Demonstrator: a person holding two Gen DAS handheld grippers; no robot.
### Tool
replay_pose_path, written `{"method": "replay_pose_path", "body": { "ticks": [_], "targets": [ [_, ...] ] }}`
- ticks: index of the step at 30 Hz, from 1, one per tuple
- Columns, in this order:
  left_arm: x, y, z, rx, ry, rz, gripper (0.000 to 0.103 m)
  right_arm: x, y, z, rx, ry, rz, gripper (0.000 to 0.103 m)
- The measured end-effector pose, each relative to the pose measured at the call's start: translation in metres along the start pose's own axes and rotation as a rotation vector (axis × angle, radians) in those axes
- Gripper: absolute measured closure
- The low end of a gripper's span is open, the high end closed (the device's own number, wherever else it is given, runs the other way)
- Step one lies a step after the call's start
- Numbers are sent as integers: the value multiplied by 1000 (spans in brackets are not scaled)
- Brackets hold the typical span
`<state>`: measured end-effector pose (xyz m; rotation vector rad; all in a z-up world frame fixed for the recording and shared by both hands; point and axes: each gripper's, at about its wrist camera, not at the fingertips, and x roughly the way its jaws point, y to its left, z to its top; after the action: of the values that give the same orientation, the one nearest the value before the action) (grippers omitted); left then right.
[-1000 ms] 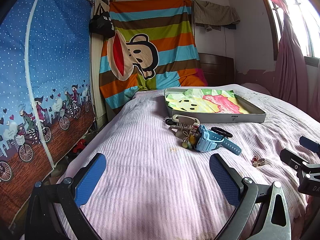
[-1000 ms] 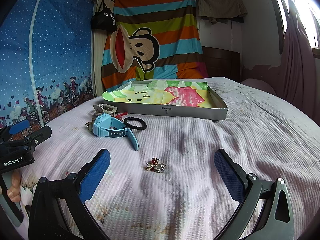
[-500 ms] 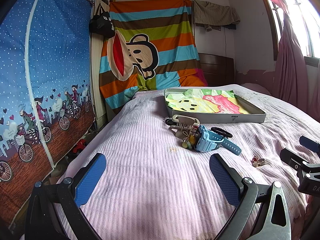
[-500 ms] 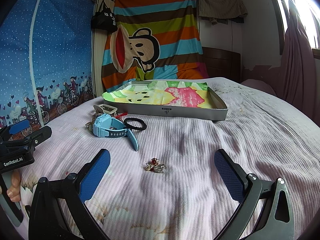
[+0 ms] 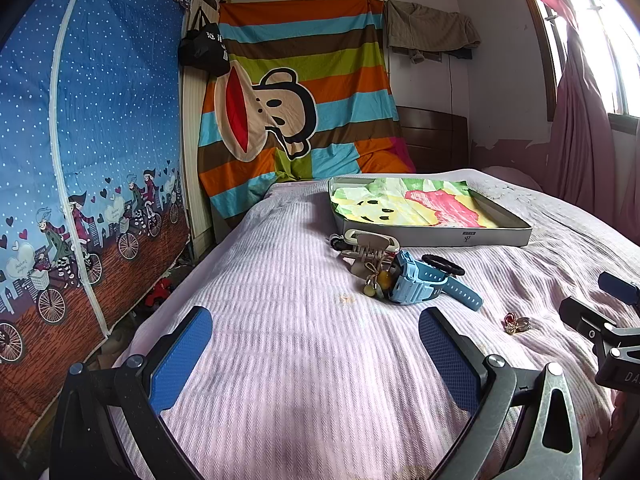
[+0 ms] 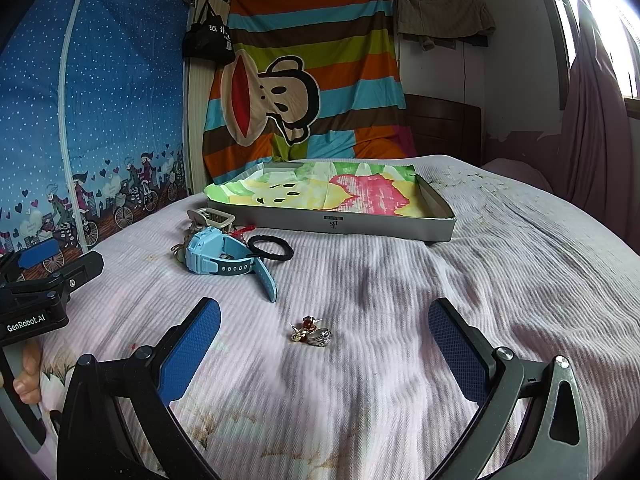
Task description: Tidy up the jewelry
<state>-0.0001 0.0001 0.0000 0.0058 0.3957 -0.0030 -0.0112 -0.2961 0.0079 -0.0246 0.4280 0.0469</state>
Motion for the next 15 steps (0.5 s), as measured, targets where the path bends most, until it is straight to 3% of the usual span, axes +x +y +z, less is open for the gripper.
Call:
{"method": "replay_pose_path", "body": {
  "ticks": [15],
  "targets": [
    [0,0,0,0,0,0,0,-1,-1,1,-1,-1,0,1]
  ]
}}
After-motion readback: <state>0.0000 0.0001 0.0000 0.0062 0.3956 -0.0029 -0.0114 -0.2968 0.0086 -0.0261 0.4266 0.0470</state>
